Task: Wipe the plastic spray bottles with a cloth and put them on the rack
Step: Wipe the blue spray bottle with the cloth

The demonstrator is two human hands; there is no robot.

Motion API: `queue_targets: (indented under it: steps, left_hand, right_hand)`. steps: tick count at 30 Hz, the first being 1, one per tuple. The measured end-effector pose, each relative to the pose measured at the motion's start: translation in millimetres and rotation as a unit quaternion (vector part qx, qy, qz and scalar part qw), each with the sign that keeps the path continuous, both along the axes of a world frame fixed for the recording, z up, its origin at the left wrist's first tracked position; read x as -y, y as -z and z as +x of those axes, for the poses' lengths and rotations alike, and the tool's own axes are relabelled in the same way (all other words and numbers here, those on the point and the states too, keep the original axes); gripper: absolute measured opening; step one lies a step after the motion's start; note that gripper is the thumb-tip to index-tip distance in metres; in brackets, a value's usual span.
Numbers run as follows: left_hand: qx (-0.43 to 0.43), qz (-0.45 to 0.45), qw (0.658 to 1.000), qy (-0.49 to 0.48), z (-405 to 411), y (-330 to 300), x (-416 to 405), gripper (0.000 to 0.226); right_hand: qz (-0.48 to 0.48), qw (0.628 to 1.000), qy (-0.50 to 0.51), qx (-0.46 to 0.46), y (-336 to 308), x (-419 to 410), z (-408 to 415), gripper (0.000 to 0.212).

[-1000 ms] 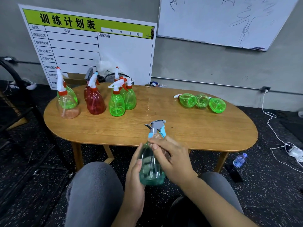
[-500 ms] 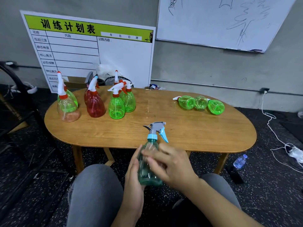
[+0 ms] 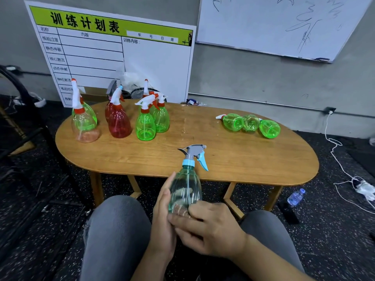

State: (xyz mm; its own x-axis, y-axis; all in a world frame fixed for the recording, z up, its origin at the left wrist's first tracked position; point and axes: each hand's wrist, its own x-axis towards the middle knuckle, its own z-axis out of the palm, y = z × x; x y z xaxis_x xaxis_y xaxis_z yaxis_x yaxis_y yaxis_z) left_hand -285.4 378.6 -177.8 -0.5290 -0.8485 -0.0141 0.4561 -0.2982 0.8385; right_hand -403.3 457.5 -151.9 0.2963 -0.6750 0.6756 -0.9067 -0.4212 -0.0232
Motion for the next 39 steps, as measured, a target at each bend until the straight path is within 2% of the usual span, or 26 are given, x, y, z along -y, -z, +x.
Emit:
queue_targets:
  steps: [3,5,8,10,15,21,25,27,30,31,33,35,39]
  left_hand:
    - [0.006,-0.028,1.000,0.003,-1,-1,0,0.045]
    - [0.025,-0.033,0.999,-0.005,-2,-1,1,0.043]
    - [0.042,-0.042,0.998,-0.002,-4,-2,-1,0.043]
    - [0.045,-0.044,0.998,0.000,-3,-1,-1,0.044]
    - [0.024,-0.032,0.999,0.001,-1,2,0,0.045]
    - [-0.002,0.009,1.000,0.011,1,-3,-3,0.049]
    - [-0.010,0.009,1.000,0.013,3,-8,-3,0.052]
    - [-0.002,-0.006,1.000,0.015,4,-8,-3,0.073]
    - [-0.004,-0.026,0.999,0.031,3,-8,-3,0.100]
    - [-0.017,-0.026,0.999,0.040,2,-7,-3,0.099]
    - [-0.032,-0.022,0.998,0.047,0,-5,-2,0.083]
    - [-0.031,-0.017,0.998,0.046,-1,-5,-2,0.068]
    - [-0.021,-0.044,0.997,0.062,-3,-4,-3,0.058]
  right_hand:
    - [-0.005,1.000,0.013,-0.010,-11,8,-8,0.021]
    - [-0.001,0.998,0.053,0.041,-19,21,-14,0.022]
    - [0.030,0.976,0.140,0.167,-32,43,-29,0.034]
    - [0.047,0.967,0.171,0.185,-33,52,-34,0.040]
    - [0.013,0.976,0.148,0.162,-19,38,-14,0.027]
    - [-0.010,1.000,0.013,0.005,2,1,5,0.022]
    - [0.008,1.000,0.013,-0.002,-6,1,4,0.020]
    - [0.008,0.999,0.011,0.034,-12,2,2,0.020]
    - [-0.030,0.981,0.048,0.186,-21,5,-9,0.022]
    - [-0.046,0.969,0.072,0.233,-25,8,-15,0.023]
    - [-0.056,0.950,0.109,0.286,-32,17,-27,0.025]
    - [-0.046,0.943,0.127,0.303,-39,27,-35,0.026]
    - [-0.007,0.944,0.162,0.288,-40,38,-39,0.027]
